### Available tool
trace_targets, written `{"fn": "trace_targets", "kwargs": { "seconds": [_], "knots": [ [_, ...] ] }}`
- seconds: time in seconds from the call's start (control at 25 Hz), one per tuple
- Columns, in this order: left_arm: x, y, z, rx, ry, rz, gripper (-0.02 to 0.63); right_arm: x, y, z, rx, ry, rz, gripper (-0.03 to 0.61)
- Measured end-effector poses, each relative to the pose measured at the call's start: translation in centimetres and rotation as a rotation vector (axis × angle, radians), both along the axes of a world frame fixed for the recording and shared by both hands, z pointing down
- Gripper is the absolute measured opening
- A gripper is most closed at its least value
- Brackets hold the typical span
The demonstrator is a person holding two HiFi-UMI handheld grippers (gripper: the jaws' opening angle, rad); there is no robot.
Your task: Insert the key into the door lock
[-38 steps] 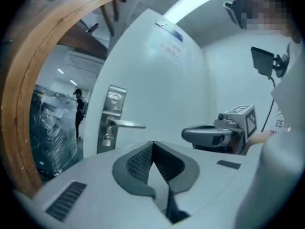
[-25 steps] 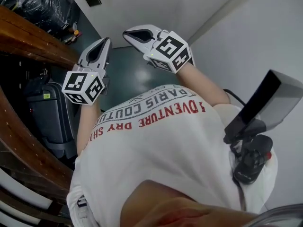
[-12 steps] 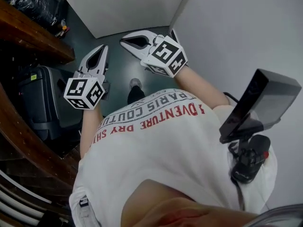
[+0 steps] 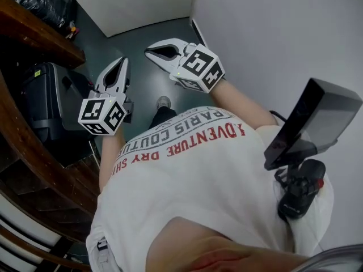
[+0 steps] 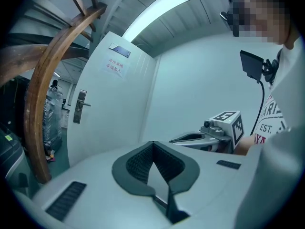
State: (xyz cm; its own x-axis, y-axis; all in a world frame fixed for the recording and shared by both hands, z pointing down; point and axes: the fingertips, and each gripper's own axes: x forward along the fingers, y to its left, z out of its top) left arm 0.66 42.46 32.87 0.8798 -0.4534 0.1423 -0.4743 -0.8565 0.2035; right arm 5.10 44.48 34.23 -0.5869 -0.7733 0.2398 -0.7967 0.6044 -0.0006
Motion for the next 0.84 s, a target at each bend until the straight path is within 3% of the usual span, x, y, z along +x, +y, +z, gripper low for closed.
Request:
{"fn": "trace_targets", "kwargs": {
  "seconds": [0.24,0.84],
  "knots": [
    [-0.5,4.3,-0.9,0.002,0.001,-0.004,0.0,-1.0,4.6,-0.8,0.012,-0.005,-0.006,0.002],
    [-1.7,9.5,-1.7,0.011,-0.02,0.004,0.0,-3.0,9.8,-1.5,0.027,0.0,-0.026,0.002]
  ]
}}
